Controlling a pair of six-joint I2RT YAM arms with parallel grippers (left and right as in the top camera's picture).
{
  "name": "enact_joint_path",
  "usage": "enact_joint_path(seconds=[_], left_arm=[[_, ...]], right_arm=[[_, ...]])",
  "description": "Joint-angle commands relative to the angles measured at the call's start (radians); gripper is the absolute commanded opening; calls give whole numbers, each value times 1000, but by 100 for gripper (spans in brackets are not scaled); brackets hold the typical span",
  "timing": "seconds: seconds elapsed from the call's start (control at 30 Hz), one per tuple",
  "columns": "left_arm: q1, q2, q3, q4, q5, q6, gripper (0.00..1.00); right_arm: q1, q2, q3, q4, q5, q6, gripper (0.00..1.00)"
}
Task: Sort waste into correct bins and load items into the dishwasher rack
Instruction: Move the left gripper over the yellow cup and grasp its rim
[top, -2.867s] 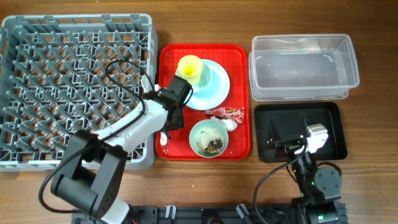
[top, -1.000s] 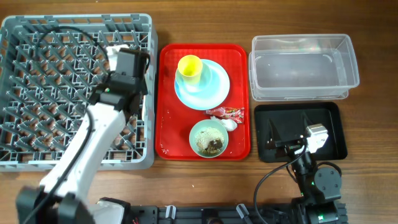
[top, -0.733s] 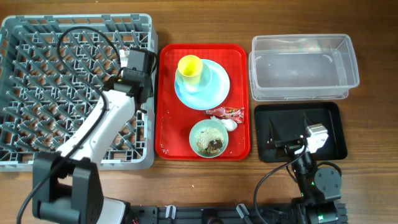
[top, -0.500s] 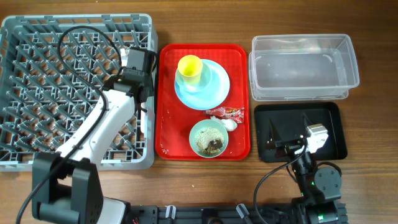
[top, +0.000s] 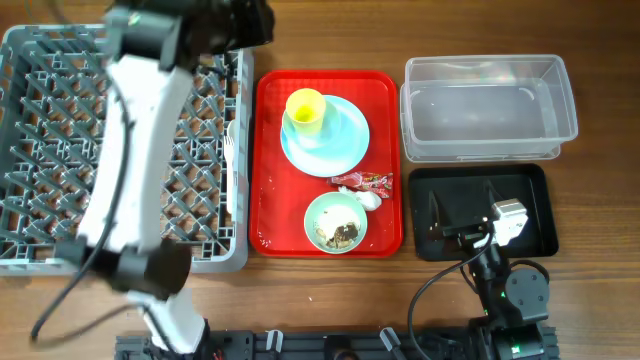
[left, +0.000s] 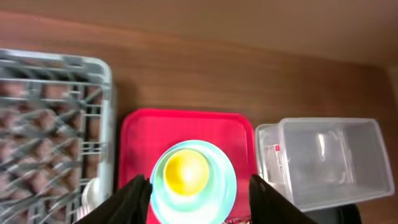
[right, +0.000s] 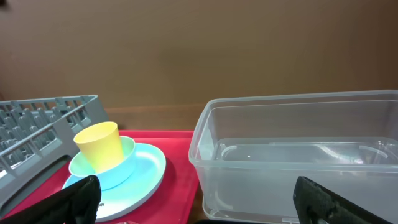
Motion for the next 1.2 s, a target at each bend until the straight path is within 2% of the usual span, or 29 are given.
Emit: enact_joint_path(seconds=[0.0, 0.07, 0.23, 0.37, 0.5, 0.63, 0.8, 0.93, 1.17], left_arm=[[-13, 220, 54, -61, 61, -6, 41], [-31, 280, 54, -80, 61, -6, 29], [-104, 363, 50, -101, 42, -5, 31], [-157, 367, 44, -105, -52, -6, 32], [-190, 367, 44, -107, -57, -6, 31], [-215, 369, 15, -111, -136, -62, 31], [-214, 369, -76, -45, -135, -62, 31], [-216, 369, -166, 11, -130, -63, 24], [-235, 369, -180, 41, -132, -63, 23]], right_arm=[[1, -3, -1, 3, 5, -7, 100], [1, -3, -1, 3, 5, -8, 100], [1, -3, -1, 3, 5, -8, 100], [1, -3, -1, 3, 5, -8, 100], [1, -3, -1, 3, 5, -7, 100], [1, -3, -1, 3, 5, -7, 100], [1, -3, -1, 3, 5, -8, 100], [1, -3, -1, 3, 5, -8, 100], [1, -3, -1, 3, 5, -8, 100]])
